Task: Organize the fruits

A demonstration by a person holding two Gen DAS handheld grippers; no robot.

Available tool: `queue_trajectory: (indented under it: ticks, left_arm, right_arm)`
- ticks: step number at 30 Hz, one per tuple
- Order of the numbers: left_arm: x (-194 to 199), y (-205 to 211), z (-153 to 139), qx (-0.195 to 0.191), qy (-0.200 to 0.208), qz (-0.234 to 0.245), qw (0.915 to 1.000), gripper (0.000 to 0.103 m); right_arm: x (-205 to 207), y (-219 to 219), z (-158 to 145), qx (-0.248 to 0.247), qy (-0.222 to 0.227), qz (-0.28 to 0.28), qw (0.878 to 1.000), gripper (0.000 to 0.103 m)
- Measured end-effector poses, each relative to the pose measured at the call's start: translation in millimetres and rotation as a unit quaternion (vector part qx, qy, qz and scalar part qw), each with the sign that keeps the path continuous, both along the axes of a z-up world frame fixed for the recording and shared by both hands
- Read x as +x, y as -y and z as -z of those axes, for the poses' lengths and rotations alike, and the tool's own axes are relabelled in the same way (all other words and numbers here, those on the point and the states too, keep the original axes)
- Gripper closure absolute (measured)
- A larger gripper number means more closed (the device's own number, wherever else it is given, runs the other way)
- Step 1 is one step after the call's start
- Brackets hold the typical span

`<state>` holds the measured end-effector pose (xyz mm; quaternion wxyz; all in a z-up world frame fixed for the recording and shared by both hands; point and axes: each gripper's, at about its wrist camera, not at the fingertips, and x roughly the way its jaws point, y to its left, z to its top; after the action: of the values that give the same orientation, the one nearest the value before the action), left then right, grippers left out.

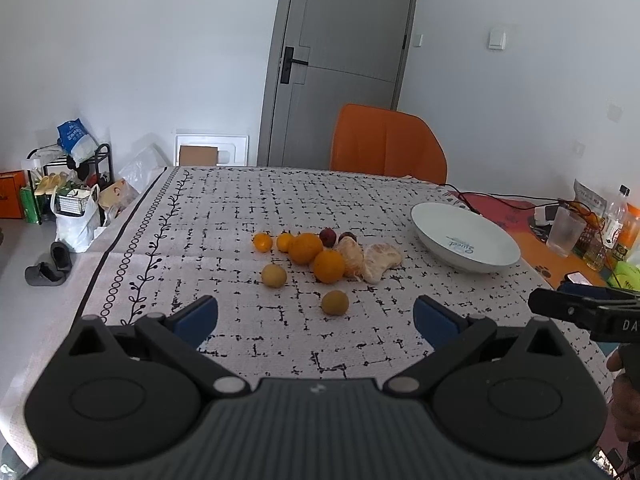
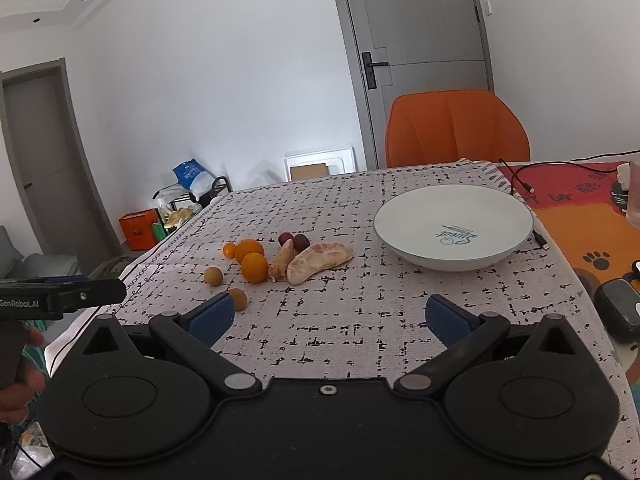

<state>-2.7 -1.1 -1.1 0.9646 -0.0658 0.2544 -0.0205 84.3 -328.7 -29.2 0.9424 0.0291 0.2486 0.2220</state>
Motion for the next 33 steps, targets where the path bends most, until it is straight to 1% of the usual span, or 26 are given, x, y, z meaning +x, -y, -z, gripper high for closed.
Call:
queue_trajectory:
  ticks: [14, 33]
  left_arm:
    - [0.4, -1.9, 0.0, -0.001, -0.001, -0.001, 1.0, 0.0]
    - [-1.3, 0.9, -0.4, 0.028, 0.011, -0.021, 0.9993, 0.0]
  right_arm:
    - [0.3, 0.9, 0.9, -0.004, -0.001, 0.004, 1.0, 0.0]
    - [1.6, -0.8, 3.9, -0.009, -0.004, 0.007, 1.0, 0.0]
